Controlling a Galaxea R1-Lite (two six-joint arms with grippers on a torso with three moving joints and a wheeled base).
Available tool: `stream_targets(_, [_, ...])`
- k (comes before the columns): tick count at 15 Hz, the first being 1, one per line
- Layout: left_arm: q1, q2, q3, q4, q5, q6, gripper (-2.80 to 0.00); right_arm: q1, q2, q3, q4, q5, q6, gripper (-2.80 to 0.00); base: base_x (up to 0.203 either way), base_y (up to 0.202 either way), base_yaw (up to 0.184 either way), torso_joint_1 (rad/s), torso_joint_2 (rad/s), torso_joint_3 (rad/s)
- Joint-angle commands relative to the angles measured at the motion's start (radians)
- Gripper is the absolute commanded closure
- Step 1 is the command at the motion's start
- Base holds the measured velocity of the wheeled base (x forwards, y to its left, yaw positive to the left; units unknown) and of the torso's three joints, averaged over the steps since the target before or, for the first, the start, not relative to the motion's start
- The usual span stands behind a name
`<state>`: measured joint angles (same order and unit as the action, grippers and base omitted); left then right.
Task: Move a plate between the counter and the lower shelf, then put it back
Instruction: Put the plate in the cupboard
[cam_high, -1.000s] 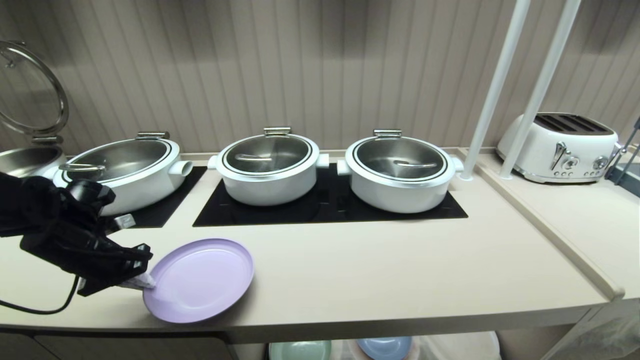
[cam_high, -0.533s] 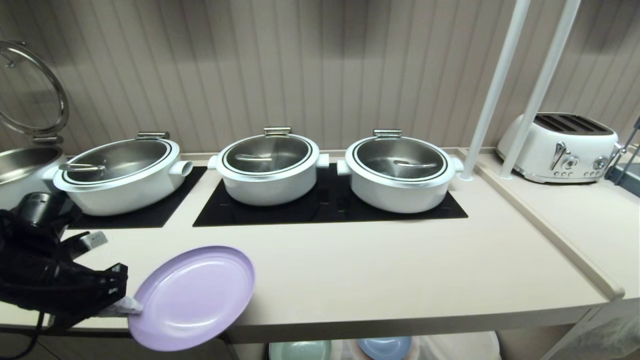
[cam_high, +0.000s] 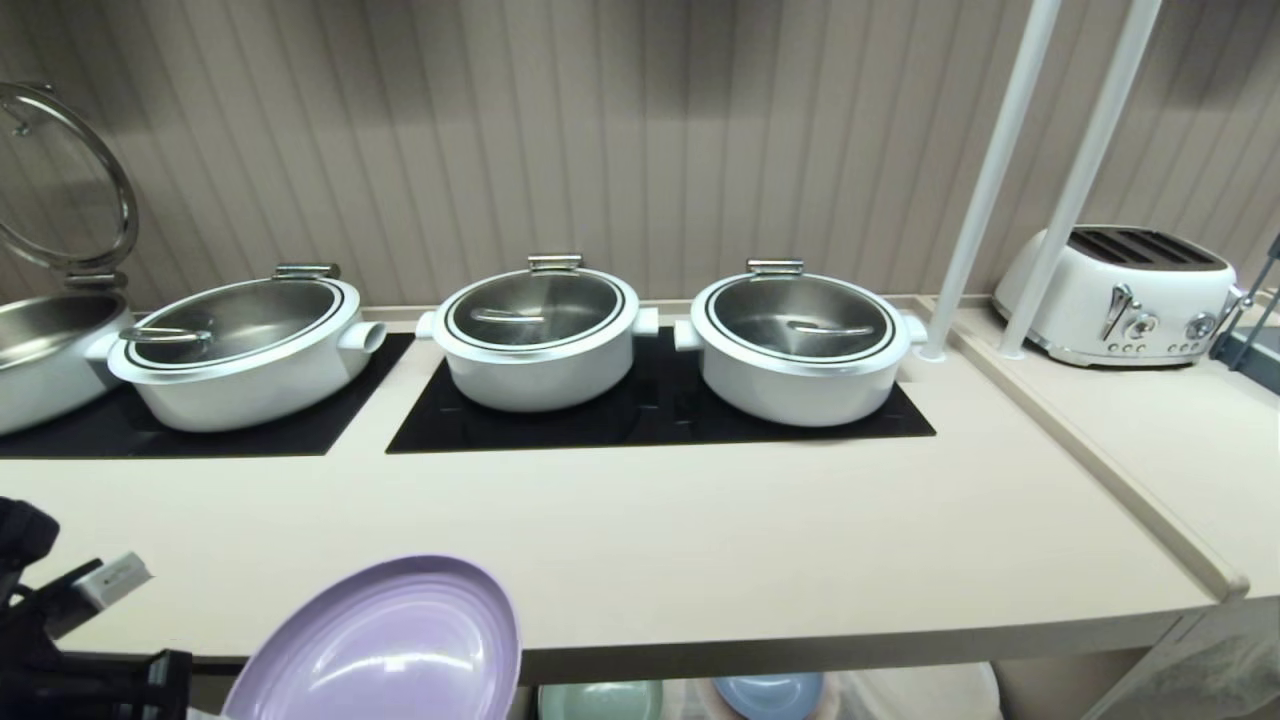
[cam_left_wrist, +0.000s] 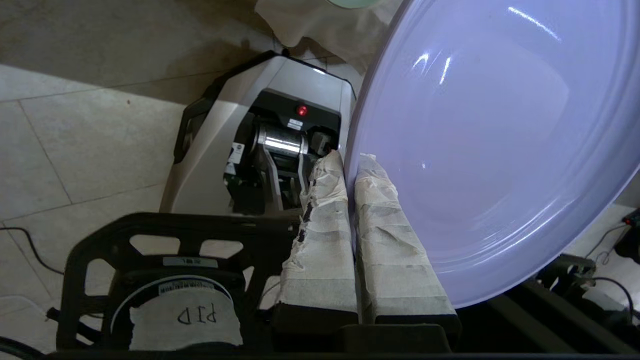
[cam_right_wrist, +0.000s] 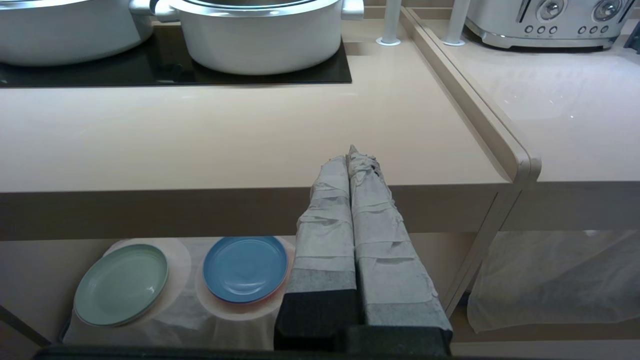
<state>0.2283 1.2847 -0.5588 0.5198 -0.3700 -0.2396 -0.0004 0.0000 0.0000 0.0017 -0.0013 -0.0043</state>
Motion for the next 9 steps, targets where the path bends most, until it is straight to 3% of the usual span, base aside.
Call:
stream_targets(1, [-0.005, -0.095, 0.034, 0.024, -0.004, 0.000, 0.00, 0.000, 0.000, 0.000, 0.000, 0.000, 0.000, 0.00, 0.000, 0.000, 0.000, 0.000, 0.00, 0.000])
stream_targets(4, [-0.041, -0.164, 0.049, 0.105, -0.006, 0.002, 0.00, 0.000, 0.000, 0.000, 0.000, 0.001, 0.000, 0.00, 0.000, 0.000, 0.000, 0.000, 0.00, 0.000])
stream_targets(9, [-0.058, -0.183, 0.059, 0.111, -0.004, 0.002, 0.00, 0.000, 0.000, 0.000, 0.000, 0.001, 0.000, 0.00, 0.000, 0.000, 0.000, 0.000, 0.00, 0.000])
